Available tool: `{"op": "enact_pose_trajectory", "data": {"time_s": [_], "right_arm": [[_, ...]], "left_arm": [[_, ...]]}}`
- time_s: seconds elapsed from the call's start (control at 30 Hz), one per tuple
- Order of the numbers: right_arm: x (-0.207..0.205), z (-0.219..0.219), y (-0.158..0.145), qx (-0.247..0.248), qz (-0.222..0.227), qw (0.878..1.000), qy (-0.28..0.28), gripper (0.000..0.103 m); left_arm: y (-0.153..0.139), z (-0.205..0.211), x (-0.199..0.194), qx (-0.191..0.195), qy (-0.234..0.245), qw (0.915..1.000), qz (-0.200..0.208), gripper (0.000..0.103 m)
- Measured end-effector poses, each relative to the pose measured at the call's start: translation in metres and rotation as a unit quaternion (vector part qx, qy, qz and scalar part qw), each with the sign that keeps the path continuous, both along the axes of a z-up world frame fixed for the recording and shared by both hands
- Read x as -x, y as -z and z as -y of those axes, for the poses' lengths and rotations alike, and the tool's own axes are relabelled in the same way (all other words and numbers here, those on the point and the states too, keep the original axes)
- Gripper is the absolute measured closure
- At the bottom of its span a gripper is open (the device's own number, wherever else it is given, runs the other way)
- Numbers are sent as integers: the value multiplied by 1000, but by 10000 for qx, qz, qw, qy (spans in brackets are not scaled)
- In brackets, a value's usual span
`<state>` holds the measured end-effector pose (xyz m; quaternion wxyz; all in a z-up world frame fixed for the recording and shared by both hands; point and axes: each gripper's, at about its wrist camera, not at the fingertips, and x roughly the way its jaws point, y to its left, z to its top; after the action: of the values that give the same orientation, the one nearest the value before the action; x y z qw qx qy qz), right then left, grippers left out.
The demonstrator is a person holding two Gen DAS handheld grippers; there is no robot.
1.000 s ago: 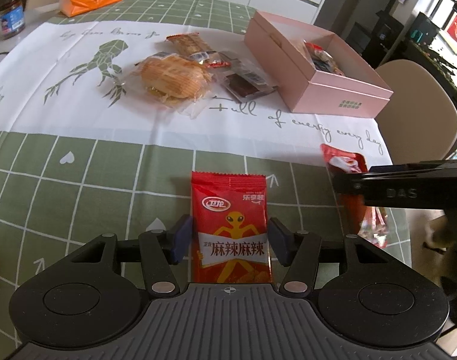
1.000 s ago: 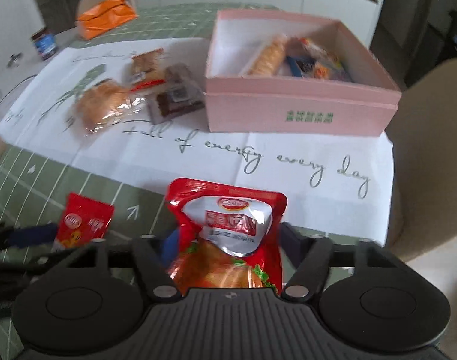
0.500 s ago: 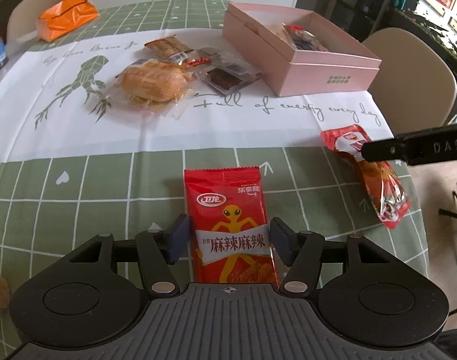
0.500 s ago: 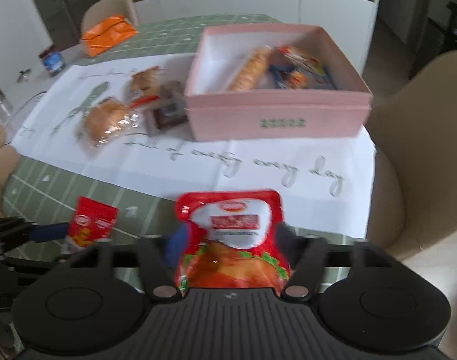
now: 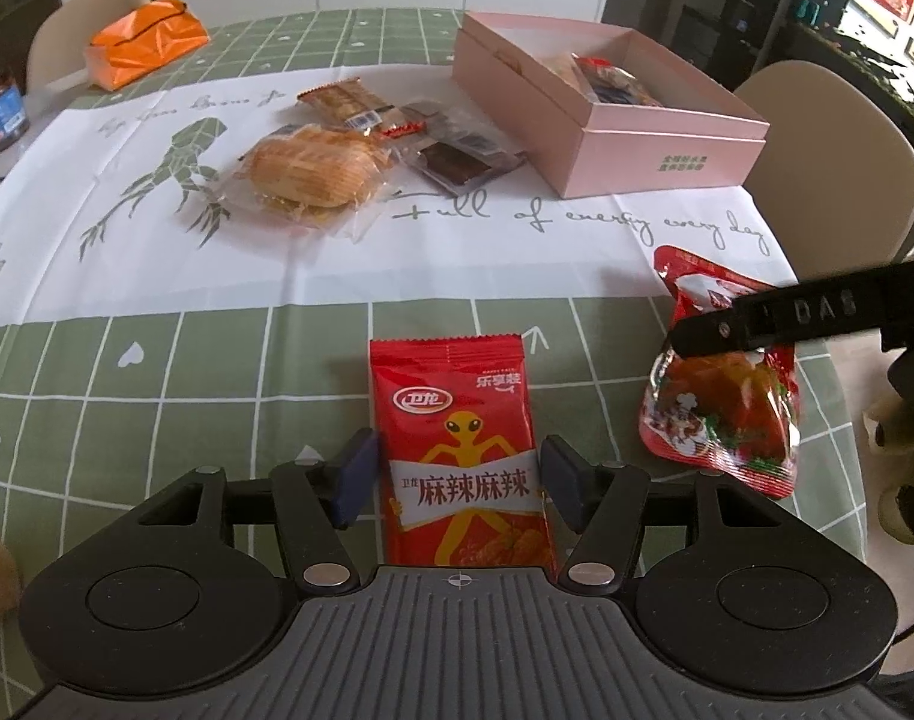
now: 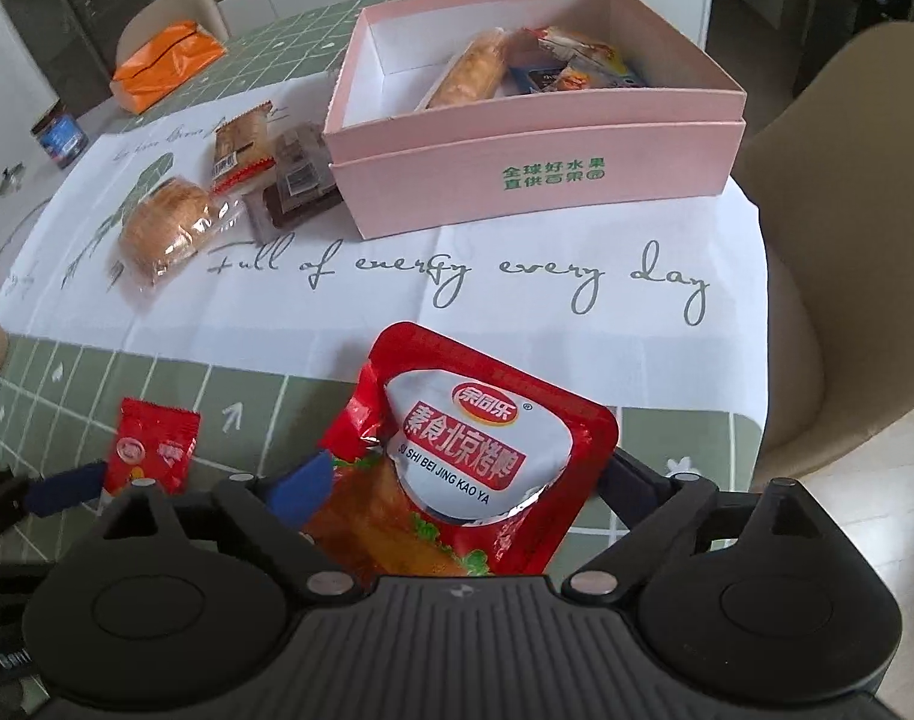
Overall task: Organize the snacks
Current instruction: 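Lift the duck packet with the right tool while the left tool lifts the spicy strip packet, then carry both packets over the pink box and open both tools to drop them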
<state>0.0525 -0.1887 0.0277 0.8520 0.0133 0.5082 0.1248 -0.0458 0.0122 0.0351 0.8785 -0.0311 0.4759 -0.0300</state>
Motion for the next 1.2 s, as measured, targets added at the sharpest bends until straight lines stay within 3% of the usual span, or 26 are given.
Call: {"op": "enact_pose_trajectory", "data": {"time_s": [0.17,0.23,0.33,0.5,0.57,0.63,0.77,0.97,1.03,1.13,1.2], "right_arm": [[-8,-5,1,-186,-106,9983,542,0],[-11,-10,2,-90,-93,9977,673,0],[-10,-22,5,292,-49,9986,446,0],[9,-24,1,495,118,9982,-328,17],[16,-17,-6,383,137,9981,-463,33],[20,-13,-14,387,142,9972,-621,40],[23,-8,-23,474,231,9963,-676,42],[30,0,-49,10,483,9959,-769,43],[30,-3,-56,79,613,9946,-838,43],[26,0,-62,187,653,9947,-776,43],[25,5,-64,227,647,9952,-703,43]], "left_arm": [[0,4,0,-92,-15,10000,-1,38],[0,5,-1,-117,-17,9999,-16,37],[0,6,-1,-174,42,9998,-49,38],[-1,3,0,-57,83,9998,-153,37],[-2,2,0,-38,136,9997,-201,38],[-2,2,1,-53,193,9996,-217,38],[-1,4,2,-124,253,9994,-195,37],[-2,2,0,-69,112,9997,-229,39],[-4,-1,-1,13,-10,9997,-247,48],[-6,-6,2,214,-71,9995,-208,53],[-11,-3,6,125,-22,9999,-116,53]]}}
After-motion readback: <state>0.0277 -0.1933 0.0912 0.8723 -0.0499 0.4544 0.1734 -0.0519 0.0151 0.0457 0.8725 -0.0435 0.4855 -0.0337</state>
